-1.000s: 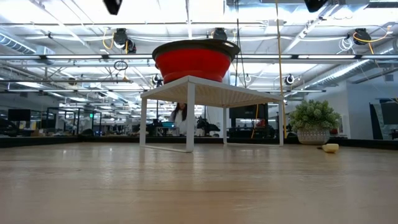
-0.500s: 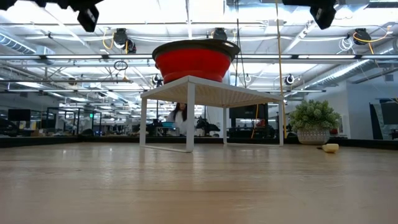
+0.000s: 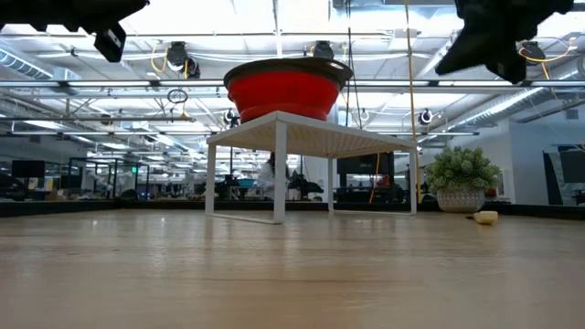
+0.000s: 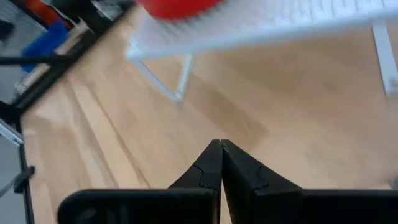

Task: Pick & Place Fruit
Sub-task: Put the table knife on the shelf

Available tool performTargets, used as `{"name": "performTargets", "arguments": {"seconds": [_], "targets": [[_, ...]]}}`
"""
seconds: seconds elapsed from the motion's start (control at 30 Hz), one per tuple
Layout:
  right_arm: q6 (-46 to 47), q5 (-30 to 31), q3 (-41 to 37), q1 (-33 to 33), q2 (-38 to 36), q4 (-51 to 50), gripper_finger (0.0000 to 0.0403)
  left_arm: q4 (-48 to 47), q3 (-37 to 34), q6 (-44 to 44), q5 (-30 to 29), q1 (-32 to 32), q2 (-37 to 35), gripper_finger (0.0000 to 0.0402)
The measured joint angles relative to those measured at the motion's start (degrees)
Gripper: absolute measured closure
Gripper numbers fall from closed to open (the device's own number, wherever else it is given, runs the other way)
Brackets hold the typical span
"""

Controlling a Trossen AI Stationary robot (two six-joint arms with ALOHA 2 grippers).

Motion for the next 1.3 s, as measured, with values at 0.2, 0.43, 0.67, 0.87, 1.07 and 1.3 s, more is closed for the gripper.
{"name": "performTargets", "arguments": {"seconds": [0.2,0.43,0.67,0.87,1.07,1.3], "targets": [[3.9,-9.9,0.0,-5.3,0.0,-6.7,0.0403,-0.6,0.0,0.5,-0.2,0.0,-0.7,0.0391],[3.5,-15.1,0.0,-10.7,0.0,-9.4,0.0403,-0.9,0.0,0.4,-1.6,0.0,-0.7,0.0399],[5.1,-18.7,0.2,-14.0,1.0,-10.9,0.0403,-1.0,0.0,0.7,-1.6,0.0,-0.7,0.0394],[5.0,-18.7,6.9,-15.4,6.1,-17.1,0.0403,-1.6,0.0,0.6,-1.6,0.0,-0.7,0.0393],[9.2,-21.0,16.0,-16.9,13.9,-28.5,0.0403,-2.0,0.0,0.5,-1.1,0.0,-0.7,0.0391],[20.1,-29.1,21.1,-17.3,22.1,-39.1,0.0403,-2.3,0.0,0.5,0.5,0.0,-0.7,0.0394]]}}
